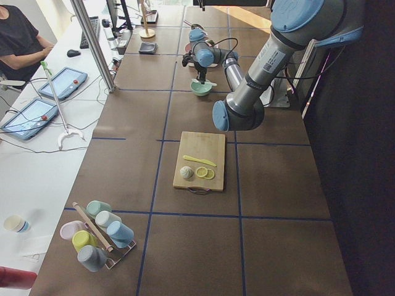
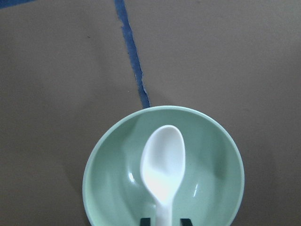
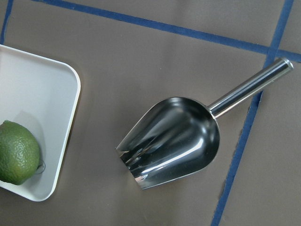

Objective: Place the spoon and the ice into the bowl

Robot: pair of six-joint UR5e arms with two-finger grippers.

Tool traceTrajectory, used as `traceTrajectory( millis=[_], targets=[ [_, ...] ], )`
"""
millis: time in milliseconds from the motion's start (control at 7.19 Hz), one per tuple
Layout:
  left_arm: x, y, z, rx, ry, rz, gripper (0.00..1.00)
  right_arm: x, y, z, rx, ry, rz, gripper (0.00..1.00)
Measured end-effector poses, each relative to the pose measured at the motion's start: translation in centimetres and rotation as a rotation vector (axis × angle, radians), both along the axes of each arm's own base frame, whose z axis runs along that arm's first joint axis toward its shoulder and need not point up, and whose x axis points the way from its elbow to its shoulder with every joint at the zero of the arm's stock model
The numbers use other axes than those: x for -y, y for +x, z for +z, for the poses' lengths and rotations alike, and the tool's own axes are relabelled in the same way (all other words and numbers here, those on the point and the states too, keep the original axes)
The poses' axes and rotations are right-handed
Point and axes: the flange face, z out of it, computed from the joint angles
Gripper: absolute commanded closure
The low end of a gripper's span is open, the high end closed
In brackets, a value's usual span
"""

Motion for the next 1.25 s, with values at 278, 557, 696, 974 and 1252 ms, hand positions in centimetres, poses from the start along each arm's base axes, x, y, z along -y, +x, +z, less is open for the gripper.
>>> traceTrajectory(
  millis=[278, 557, 696, 974, 1252],
  targets=[
    [0.7, -1.2, -0.5, -0.008, -0.002, -0.022, 0.21, 0.5, -1.7, -1.7, 0.004, -0.044, 0.019, 0.01],
    [3.7, -7.3, 1.2, -0.021, -0.002, -0.097, 0.21, 1.1, -6.1, -7.9, -0.025, -0.124, 0.081, 0.00],
    [4.7, -11.1, 3.3, -0.025, -0.004, -0.116, 0.21, 1.4, -9.1, -11.7, -0.056, -0.149, 0.117, 0.01],
    [6.5, -19.3, 8.2, -0.031, 0.010, -0.113, 0.21, 1.9, -16.6, -18.6, -0.105, -0.268, 0.275, 0.01],
    [7.7, -25.1, 12.9, -0.005, 0.015, -0.129, 0.21, 0.0, -25.5, -22.0, -0.119, -0.369, 0.486, 0.02]
  ],
)
